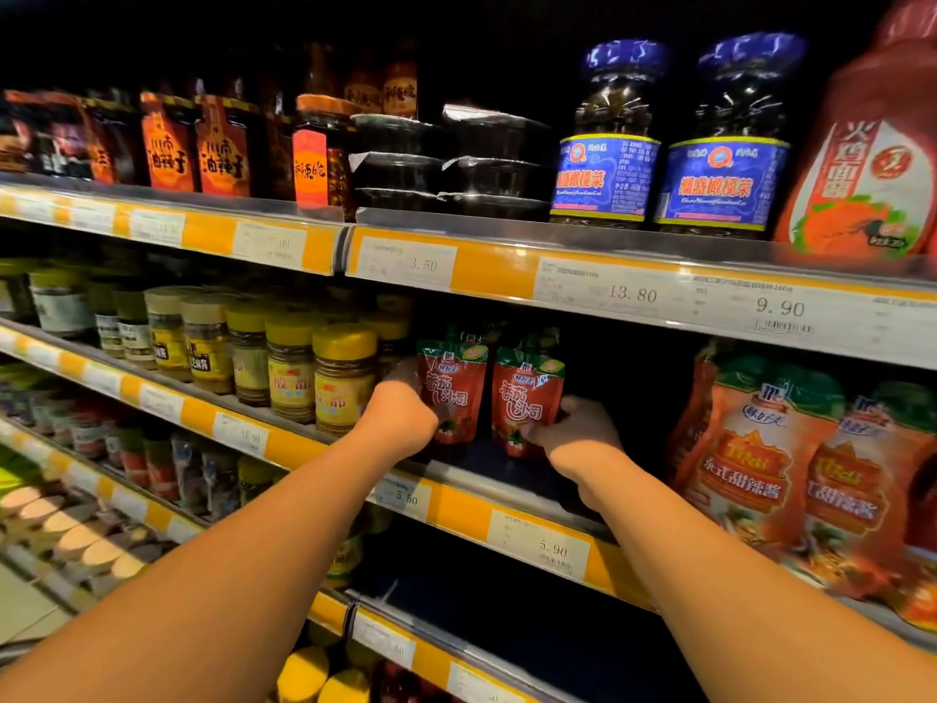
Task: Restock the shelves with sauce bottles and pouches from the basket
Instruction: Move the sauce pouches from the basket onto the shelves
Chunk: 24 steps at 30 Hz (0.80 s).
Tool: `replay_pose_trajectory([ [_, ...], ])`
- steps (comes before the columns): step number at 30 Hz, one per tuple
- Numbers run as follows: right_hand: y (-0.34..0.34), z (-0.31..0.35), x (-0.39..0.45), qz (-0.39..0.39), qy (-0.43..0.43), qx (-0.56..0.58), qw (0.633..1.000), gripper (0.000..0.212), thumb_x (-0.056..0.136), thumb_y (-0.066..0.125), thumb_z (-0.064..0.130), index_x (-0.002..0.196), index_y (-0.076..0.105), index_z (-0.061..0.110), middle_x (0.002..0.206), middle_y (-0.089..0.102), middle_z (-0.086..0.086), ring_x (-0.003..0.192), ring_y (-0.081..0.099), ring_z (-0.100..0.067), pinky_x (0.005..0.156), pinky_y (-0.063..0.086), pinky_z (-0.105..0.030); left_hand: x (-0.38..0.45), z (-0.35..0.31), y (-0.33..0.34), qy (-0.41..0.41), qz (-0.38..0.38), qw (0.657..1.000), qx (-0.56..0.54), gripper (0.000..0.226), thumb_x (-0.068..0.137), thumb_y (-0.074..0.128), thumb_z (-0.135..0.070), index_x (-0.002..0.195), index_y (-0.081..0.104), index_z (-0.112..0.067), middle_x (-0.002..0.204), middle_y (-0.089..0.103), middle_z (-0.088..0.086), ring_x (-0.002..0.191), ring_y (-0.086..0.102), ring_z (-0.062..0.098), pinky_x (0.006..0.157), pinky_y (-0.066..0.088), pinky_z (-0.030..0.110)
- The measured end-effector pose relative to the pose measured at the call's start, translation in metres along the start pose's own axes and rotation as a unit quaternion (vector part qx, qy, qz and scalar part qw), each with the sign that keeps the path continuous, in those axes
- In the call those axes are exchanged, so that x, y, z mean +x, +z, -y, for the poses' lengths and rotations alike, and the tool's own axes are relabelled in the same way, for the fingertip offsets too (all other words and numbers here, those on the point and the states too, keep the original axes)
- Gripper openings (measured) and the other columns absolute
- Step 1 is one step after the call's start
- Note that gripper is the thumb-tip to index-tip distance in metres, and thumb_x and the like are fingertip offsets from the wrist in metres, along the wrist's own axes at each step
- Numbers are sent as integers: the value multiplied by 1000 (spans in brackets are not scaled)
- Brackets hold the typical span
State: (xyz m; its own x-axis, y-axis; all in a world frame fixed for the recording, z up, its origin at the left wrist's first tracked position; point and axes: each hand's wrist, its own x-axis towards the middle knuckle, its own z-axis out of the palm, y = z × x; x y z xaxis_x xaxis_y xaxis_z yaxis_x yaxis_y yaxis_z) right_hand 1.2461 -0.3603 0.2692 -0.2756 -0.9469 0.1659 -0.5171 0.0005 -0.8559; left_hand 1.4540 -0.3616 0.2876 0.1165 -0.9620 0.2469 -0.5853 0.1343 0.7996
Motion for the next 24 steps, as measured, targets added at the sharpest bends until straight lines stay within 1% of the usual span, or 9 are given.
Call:
replay_pose_trajectory([
  [3,4,2,5,-6,15,11,1000,36,84,85,25,115,68,29,115,71,8,85,63,-8,70,43,-26,8,0,0,13,20,999,23,73,88,83,-24,148,43,-15,146,57,10,134,54,33,113,45,48],
  [5,6,3,11,-4,12,16,1000,26,85,84,23,100,65,34,106,69,13,72,52,0,69,42,-26,14,0,1,21,32,998,45,70,90,81,-25,149,44,-13,147,56,11,135,53,33,114,44,47],
  [6,8,2,14,-2,7,18,1000,25,85,83,23,97,65,34,100,69,14,71,50,0,73,44,-27,16,-1,2,23,36,998,55,69,91,79,-26,149,44,-13,148,55,12,136,52,33,114,43,47],
  [9,13,2,20,3,-6,22,1000,28,87,82,21,109,67,29,89,59,12,84,56,-8,86,48,-33,21,0,4,31,33,997,64,65,93,77,-26,149,46,-14,149,56,12,136,53,33,114,43,43],
  [12,14,4,25,22,-18,39,999,26,87,81,17,98,65,34,83,59,17,78,56,-3,83,45,-30,23,1,6,52,32,996,61,59,94,75,-25,146,49,-14,146,59,12,133,55,33,106,43,33],
  [15,15,4,30,27,-18,52,998,31,87,81,12,78,58,31,81,61,16,78,58,-2,76,45,-27,26,1,8,61,38,995,69,62,95,73,-28,149,46,-14,150,55,12,137,52,32,111,41,34],
  [17,17,4,32,21,-16,54,998,32,87,81,12,76,58,32,82,63,14,80,60,-5,74,46,-27,28,1,10,58,40,995,68,63,95,73,-27,150,45,-15,151,53,12,138,51,32,113,41,37],
  [20,21,5,34,19,-13,52,998,32,87,81,13,78,58,33,85,64,12,90,64,-13,85,49,-31,32,1,13,50,31,997,55,61,94,75,-23,148,48,-14,149,55,13,137,52,33,112,42,37],
  [24,24,6,35,10,-11,50,999,33,87,81,15,75,57,34,82,63,14,91,64,-15,86,48,-32,35,2,17,47,38,996,62,59,96,73,-24,149,48,-13,150,55,14,138,51,33,115,41,39],
])
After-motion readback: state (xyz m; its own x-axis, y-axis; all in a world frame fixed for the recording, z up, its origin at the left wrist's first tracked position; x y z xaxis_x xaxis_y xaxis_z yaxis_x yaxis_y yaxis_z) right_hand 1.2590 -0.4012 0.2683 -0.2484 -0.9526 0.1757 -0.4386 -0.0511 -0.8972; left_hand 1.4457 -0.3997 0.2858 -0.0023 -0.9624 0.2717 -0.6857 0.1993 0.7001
